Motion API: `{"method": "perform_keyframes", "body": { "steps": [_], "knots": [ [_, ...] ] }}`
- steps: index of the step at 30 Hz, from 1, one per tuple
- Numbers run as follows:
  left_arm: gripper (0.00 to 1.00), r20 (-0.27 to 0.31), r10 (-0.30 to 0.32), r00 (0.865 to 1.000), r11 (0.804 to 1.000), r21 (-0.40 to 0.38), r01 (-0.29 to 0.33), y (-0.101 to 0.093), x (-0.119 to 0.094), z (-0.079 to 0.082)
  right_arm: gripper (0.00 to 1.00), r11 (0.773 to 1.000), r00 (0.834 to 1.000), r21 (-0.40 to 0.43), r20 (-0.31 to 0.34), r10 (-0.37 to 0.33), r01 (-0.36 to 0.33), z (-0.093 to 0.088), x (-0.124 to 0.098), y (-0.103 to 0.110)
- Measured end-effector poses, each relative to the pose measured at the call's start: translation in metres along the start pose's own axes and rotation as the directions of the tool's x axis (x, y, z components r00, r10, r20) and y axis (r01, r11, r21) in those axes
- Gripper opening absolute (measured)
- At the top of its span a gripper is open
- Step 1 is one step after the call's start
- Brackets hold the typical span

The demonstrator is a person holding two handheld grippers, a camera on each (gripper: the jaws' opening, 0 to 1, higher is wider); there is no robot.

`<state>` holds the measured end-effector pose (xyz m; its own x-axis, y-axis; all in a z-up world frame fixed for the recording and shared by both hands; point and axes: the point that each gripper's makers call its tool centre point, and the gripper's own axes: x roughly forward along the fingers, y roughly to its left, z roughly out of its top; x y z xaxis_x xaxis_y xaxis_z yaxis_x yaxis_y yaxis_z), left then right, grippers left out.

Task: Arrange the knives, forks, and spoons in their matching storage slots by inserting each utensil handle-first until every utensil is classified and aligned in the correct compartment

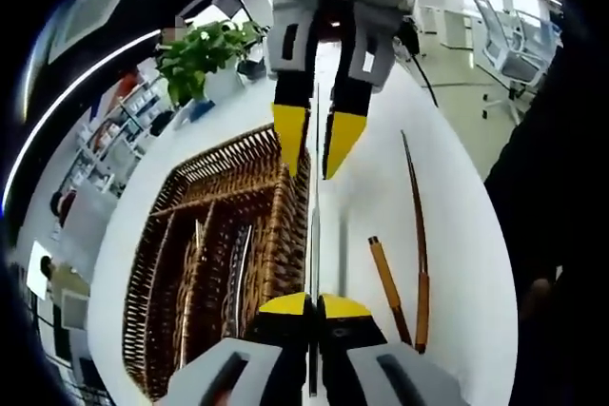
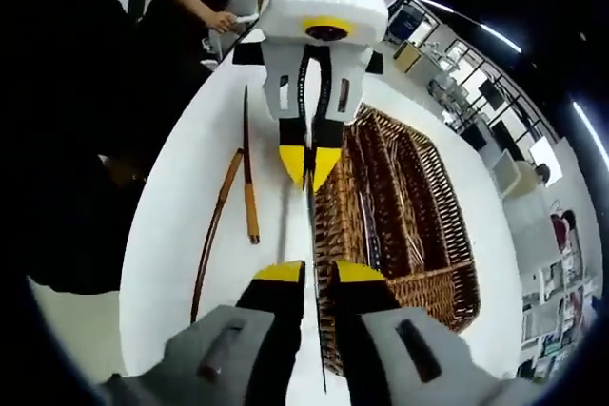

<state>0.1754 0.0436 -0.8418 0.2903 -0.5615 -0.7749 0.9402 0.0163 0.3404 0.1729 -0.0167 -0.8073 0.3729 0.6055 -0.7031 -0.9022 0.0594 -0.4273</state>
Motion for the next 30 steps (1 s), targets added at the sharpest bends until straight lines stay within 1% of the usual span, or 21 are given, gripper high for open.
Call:
{"method": "perform_keyframes", "body": {
  "steps": [1, 2, 4, 6, 8, 9, 10, 11, 12, 13, 15, 16, 19, 21, 23, 24, 25, 26, 28, 29, 30],
  "knots": [
    [0.01, -0.002, -0.002, 1.0, 1.0, -0.007, 0.002, 0.0, -0.002, -0.002, 0.32, 1.0, 1.0, 0.018, 0.012, -0.016, 0.016, 0.0, -0.004, -0.002],
    [0.01, -0.002, -0.002, 1.0, 1.0, -0.009, 0.002, -0.001, -0.002, -0.002, 0.37, 0.999, 1.0, 0.028, 0.016, -0.025, 0.024, 0.0, -0.005, -0.003],
    [0.01, -0.007, 0.002, 1.0, 1.0, -0.025, -0.003, -0.001, -0.006, -0.004, 0.44, 0.995, 0.998, 0.09, 0.03, -0.055, 0.052, -0.001, -0.014, -0.006],
    [0.01, -0.007, 0.004, 1.0, 0.999, -0.035, -0.004, -0.001, -0.012, -0.004, 0.54, 0.981, 0.994, 0.173, 0.059, -0.097, 0.085, -0.001, -0.024, -0.01],
    [0.01, -0.002, 0.016, 1.0, 0.999, -0.046, -0.016, 0.001, -0.019, -0.003, 0.66, 0.954, 0.995, 0.289, 0.048, -0.091, 0.074, -0.005, -0.033, -0.006],
    [0.01, 0.0, 0.018, 1.0, 0.999, -0.049, -0.018, 0.002, -0.022, -0.003, 0.75, 0.94, 0.994, 0.334, 0.051, -0.092, 0.07, -0.005, -0.037, -0.004],
    [0.01, 0.004, 0.021, 1.0, 0.999, -0.049, -0.02, 0.003, -0.025, -0.002, 0.84, 0.911, 0.99, 0.4, 0.051, -0.131, 0.1, -0.006, -0.043, -0.006],
    [0.01, 0.01, 0.023, 1.0, 0.999, -0.046, -0.022, 0.003, -0.029, -0.002, 0.91, 0.893, 0.989, 0.442, 0.07, -0.132, 0.088, -0.004, -0.047, -0.003],
    [0.01, 0.007, 0.023, 1.0, 0.999, -0.043, -0.022, 0.004, -0.032, -0.002, 1.0, 0.883, 0.988, 0.459, 0.067, -0.138, 0.093, -0.004, -0.049, -0.002],
    [0.01, -0.004, 0.029, 1.0, 0.999, -0.026, -0.029, 0.006, -0.037, -0.003, 0.98, 0.861, 0.986, 0.494, 0.043, -0.164, 0.121, -0.01, -0.055, -0.001],
    [0.01, -0.031, 0.045, 0.998, 0.999, 0.004, -0.045, 0.011, -0.047, -0.005, 0.99, 0.833, 0.973, 0.527, 0.047, -0.226, 0.168, -0.014, -0.063, -0.005],
    [0.01, -0.035, 0.054, 0.998, 0.998, 0.011, -0.054, 0.014, -0.053, -0.005, 0.99, 0.809, 0.97, 0.556, 0.023, -0.243, 0.19, -0.02, -0.068, -0.003],
    [0.01, -0.039, 0.072, 0.997, 0.997, 0.011, -0.072, 0.021, -0.065, -0.005, 0.99, 0.753, 0.952, 0.621, 0.034, -0.303, 0.217, -0.024, -0.079, -0.004],
    [0.01, -0.05, 0.09, 0.995, 0.996, 0.015, -0.089, 0.027, -0.073, -0.008, 0.99, 0.722, 0.949, 0.661, 0.049, -0.312, 0.203, -0.025, -0.087, 0.0],
    [0.01, -0.068, 0.104, 0.992, 0.994, 0.029, -0.102, 0.031, -0.079, -0.011, 0.99, 0.704, 0.942, 0.672, 0.026, -0.334, 0.231, -0.027, -0.097, -0.001],
    [0.01, -0.08, 0.114, 0.99, 0.993, 0.037, -0.111, 0.034, -0.082, -0.014, 0.99, 0.692, 0.941, 0.672, -0.02, -0.338, 0.263, -0.031, -0.106, -0.001],
    [0.01, -0.086, 0.118, 0.989, 0.993, 0.038, -0.115, 0.036, -0.084, -0.016, 0.99, 0.688, 0.935, 0.663, -0.053, -0.35, 0.295, -0.03, -0.117, -0.006],
    [0.01, -0.091, 0.122, 0.988, 0.992, 0.039, -0.119, 0.038, -0.086, -0.017, 0.99, 0.686, 0.93, 0.659, -0.059, -0.362, 0.309, -0.026, -0.125, -0.009],
    [0.01, -0.094, 0.131, 0.987, 0.991, 0.043, -0.127, 0.042, -0.089, -0.018, 0.99, 0.668, 0.92, 0.675, -0.042, -0.389, 0.313, -0.011, -0.145, -0.019],
    [0.01, -0.096, 0.137, 0.986, 0.99, 0.051, -0.132, 0.044, -0.089, -0.018, 0.99, 0.662, 0.917, 0.689, -0.008, -0.399, 0.295, 0.001, -0.155, -0.024],
    [0.01, -0.099, 0.141, 0.985, 0.989, 0.056, -0.136, 0.046, -0.09, -0.019, 0.99, 0.663, 0.915, 0.692, 0.011, -0.404, 0.284, 0.008, -0.161, -0.027]
  ]
}}
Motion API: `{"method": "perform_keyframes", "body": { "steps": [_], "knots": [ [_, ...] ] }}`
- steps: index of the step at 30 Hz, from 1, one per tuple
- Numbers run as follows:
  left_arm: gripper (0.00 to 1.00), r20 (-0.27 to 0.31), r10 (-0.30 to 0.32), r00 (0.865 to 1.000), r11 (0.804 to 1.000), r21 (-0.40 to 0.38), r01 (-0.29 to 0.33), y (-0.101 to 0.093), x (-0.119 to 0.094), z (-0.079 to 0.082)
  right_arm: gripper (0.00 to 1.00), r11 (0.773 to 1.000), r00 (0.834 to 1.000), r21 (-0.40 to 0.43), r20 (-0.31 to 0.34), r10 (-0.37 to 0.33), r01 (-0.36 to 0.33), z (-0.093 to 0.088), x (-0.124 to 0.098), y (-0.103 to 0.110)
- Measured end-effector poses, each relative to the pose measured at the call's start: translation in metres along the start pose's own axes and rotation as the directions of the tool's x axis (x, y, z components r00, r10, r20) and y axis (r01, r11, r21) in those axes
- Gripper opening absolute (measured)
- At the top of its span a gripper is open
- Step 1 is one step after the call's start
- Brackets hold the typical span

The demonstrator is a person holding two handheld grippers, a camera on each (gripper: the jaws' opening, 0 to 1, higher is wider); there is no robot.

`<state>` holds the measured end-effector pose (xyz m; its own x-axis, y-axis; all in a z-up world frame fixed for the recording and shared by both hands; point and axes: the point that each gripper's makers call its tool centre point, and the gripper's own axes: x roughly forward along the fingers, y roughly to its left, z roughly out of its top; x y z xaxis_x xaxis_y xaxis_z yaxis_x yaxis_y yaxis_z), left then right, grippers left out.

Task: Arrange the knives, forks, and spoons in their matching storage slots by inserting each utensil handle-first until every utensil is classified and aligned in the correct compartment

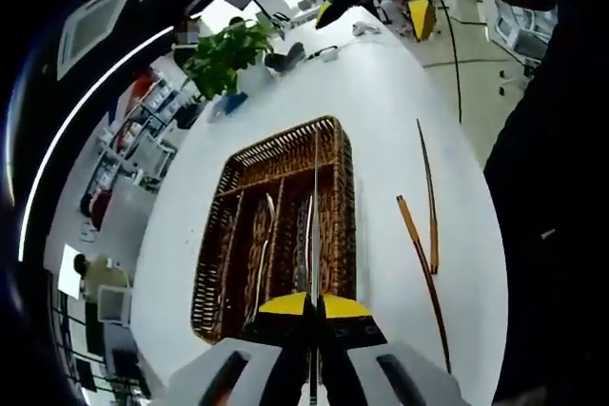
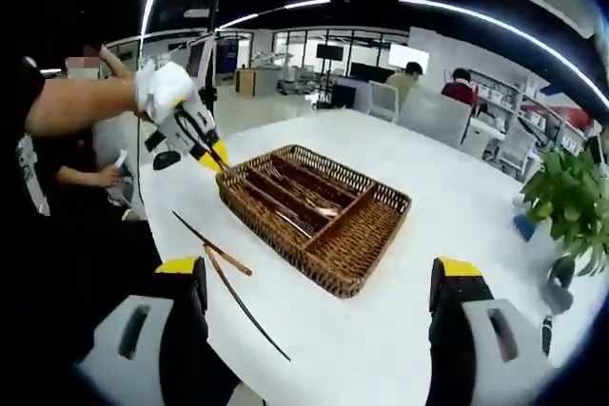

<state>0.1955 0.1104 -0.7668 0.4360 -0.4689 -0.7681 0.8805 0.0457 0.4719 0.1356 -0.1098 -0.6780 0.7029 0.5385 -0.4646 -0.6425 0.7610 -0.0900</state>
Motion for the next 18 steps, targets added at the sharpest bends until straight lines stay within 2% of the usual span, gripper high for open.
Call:
{"method": "perform_keyframes", "body": {
  "steps": [1, 2, 5, 7, 12, 18],
  "knots": [
    [0.01, -0.002, 0.003, 1.0, 1.0, 0.006, -0.003, 0.001, 0.0, 0.0, 0.99, 1.0, 0.999, -0.004, 0.032, 0.006, -0.006, 0.011, -0.005, 0.0],
    [0.01, -0.005, 0.005, 1.0, 1.0, 0.015, -0.005, 0.003, 0.0, 0.0, 0.99, 1.0, 0.999, -0.008, 0.038, 0.01, -0.01, 0.015, -0.009, -0.001],
    [0.01, -0.01, 0.008, 1.0, 1.0, 0.028, -0.007, 0.006, -0.001, 0.001, 0.99, 0.996, 0.998, -0.069, 0.023, 0.066, -0.064, 0.014, -0.014, -0.005],
    [0.01, -0.017, 0.007, 1.0, 0.999, 0.037, -0.007, 0.009, -0.001, 0.001, 0.99, 0.997, 0.998, -0.043, 0.02, 0.059, -0.058, 0.012, -0.018, -0.02],
    [0.01, -0.016, 0.019, 1.0, 0.999, 0.047, -0.019, 0.016, -0.003, 0.003, 0.99, 1.0, 1.0, -0.004, 0.011, 0.027, -0.027, 0.013, -0.034, -0.036],
    [0.01, -0.02, 0.029, 0.999, 0.998, 0.049, -0.028, 0.019, -0.006, 0.005, 0.99, 1.0, 1.0, -0.018, 0.014, 0.001, -0.001, 0.022, -0.036, -0.032]
  ]
}}
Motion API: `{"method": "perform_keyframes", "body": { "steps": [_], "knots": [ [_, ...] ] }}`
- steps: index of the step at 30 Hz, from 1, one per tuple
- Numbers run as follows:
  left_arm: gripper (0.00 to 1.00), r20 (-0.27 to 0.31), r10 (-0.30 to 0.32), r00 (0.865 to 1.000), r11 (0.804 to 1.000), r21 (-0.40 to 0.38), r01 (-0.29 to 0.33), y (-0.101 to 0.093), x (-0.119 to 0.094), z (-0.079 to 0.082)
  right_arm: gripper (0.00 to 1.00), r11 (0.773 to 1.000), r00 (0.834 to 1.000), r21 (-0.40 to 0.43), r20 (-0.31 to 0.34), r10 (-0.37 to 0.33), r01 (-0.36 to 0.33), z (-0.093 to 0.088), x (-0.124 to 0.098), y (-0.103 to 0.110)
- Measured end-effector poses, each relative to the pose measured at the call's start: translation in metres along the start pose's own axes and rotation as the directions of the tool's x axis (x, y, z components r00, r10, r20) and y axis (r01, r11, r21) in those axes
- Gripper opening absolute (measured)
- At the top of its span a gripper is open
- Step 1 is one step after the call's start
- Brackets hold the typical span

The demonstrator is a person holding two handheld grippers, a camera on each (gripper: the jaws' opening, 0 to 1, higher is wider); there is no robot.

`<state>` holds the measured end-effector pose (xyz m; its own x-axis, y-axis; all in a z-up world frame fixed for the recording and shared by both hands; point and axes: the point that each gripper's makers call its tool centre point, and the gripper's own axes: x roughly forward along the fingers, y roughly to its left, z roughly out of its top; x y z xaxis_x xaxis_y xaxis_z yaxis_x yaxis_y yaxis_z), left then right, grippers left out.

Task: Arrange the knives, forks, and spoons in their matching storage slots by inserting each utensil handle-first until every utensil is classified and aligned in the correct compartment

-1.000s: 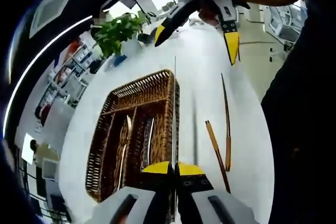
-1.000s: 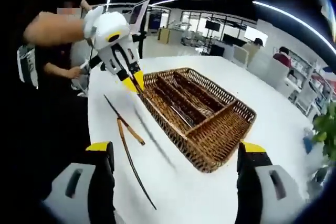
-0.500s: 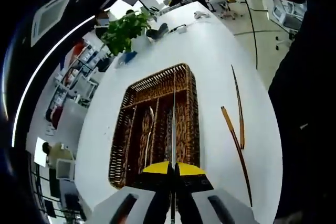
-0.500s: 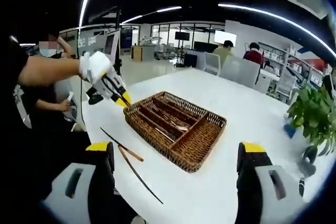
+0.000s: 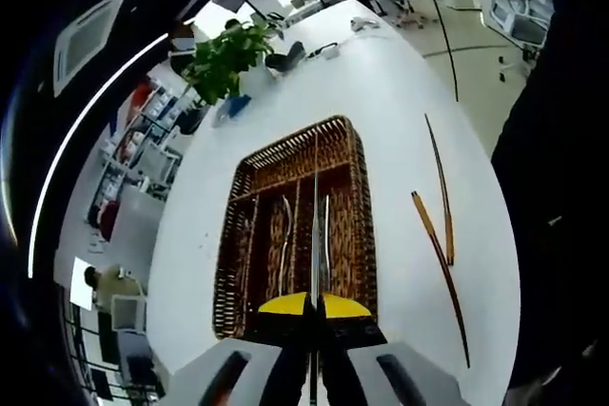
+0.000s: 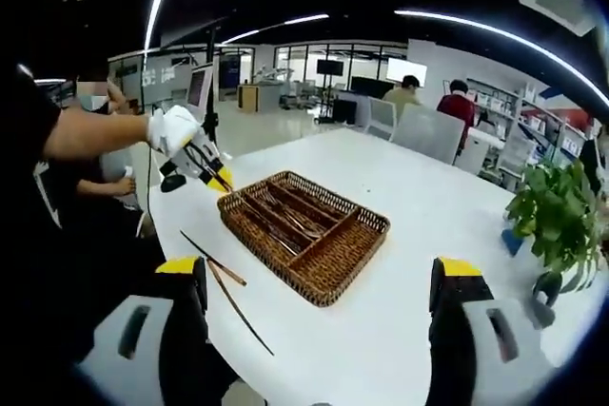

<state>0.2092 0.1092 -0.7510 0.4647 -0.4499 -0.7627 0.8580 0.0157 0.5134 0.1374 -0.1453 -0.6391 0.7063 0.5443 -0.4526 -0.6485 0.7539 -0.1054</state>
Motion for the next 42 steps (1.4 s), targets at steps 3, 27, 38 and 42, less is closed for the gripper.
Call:
{"method": "perform_keyframes", "body": {
  "steps": [3, 27, 38, 42],
  "knots": [
    [0.01, 0.0, -0.006, 1.0, 1.0, -0.009, 0.006, 0.0, 0.0, -0.001, 0.99, 1.0, 1.0, -0.012, -0.001, 0.006, -0.006, 0.002, 0.005, 0.004],
    [0.01, -0.001, 0.066, 0.998, 0.998, 0.018, -0.066, 0.054, -0.017, 0.001, 0.99, 1.0, 0.999, 0.006, -0.035, -0.006, 0.007, -0.017, 0.016, 0.02],
    [0.01, 0.025, 0.089, 0.996, 0.995, 0.032, -0.09, 0.066, -0.01, 0.007, 0.99, 0.999, 0.999, 0.009, -0.038, -0.03, 0.03, -0.022, 0.008, 0.014],
    [0.01, 0.025, 0.085, 0.996, 0.996, 0.04, -0.086, 0.065, -0.006, 0.008, 0.99, 1.0, 0.999, 0.015, -0.031, -0.027, 0.027, -0.021, 0.007, 0.015]
  ]
}}
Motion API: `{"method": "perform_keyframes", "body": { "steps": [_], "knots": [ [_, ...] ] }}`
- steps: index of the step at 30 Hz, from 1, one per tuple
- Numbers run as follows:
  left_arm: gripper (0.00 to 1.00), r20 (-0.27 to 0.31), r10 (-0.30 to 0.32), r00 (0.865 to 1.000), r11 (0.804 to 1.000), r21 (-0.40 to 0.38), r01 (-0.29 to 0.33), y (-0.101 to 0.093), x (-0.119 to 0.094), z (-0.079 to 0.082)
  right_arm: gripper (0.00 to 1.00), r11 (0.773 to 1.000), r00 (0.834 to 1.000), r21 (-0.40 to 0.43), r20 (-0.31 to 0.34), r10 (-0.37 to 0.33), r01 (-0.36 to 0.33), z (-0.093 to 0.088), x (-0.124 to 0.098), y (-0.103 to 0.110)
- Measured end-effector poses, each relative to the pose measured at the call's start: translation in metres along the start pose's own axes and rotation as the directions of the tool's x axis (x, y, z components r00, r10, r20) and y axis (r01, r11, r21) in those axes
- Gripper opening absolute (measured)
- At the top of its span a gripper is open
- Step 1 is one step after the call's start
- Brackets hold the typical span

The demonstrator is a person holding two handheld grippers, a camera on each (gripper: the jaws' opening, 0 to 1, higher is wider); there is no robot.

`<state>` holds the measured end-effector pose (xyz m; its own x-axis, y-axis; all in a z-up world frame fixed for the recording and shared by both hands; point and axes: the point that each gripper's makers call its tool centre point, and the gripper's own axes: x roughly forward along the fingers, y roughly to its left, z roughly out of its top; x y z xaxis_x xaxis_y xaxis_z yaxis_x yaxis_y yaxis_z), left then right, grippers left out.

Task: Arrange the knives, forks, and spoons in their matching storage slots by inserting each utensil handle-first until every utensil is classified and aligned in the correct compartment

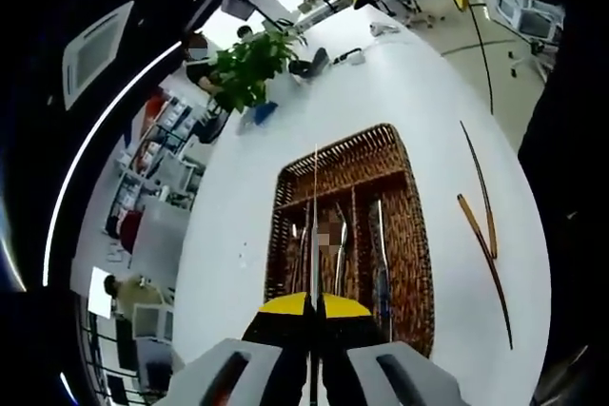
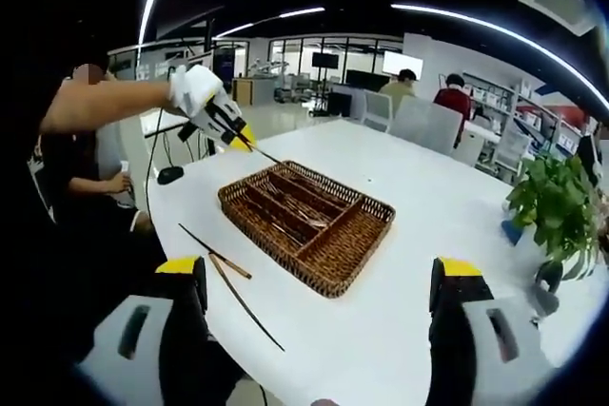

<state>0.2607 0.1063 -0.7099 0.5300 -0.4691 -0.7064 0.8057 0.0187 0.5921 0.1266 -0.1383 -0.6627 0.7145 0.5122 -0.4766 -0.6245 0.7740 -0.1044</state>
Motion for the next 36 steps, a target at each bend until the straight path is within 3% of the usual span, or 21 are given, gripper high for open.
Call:
{"method": "perform_keyframes", "body": {
  "steps": [4, 7, 16, 31, 36],
  "knots": [
    [0.01, -0.004, 0.009, 1.0, 1.0, -0.002, -0.009, 0.002, 0.003, -0.001, 0.99, 1.0, 1.0, 0.0, -0.003, -0.001, 0.001, -0.001, 0.0, -0.001],
    [0.01, 0.004, 0.072, 0.997, 0.997, -0.01, -0.071, 0.012, 0.005, -0.002, 0.99, 1.0, 1.0, 0.011, 0.005, -0.008, 0.008, -0.001, 0.0, -0.003],
    [0.01, -0.001, 0.089, 0.996, 0.996, -0.017, -0.089, 0.009, 0.013, -0.006, 0.99, 1.0, 1.0, 0.023, 0.003, -0.008, 0.008, -0.007, 0.0, -0.002],
    [0.01, -0.021, 0.054, 0.998, 0.998, -0.034, -0.055, -0.013, 0.031, -0.02, 0.99, 0.999, 1.0, 0.035, 0.011, -0.013, 0.012, -0.012, -0.002, -0.001],
    [0.01, -0.027, 0.028, 0.999, 0.999, -0.041, -0.029, -0.026, 0.04, -0.031, 0.99, 0.999, 1.0, 0.041, 0.01, -0.013, 0.013, -0.016, -0.003, -0.002]
  ]
}}
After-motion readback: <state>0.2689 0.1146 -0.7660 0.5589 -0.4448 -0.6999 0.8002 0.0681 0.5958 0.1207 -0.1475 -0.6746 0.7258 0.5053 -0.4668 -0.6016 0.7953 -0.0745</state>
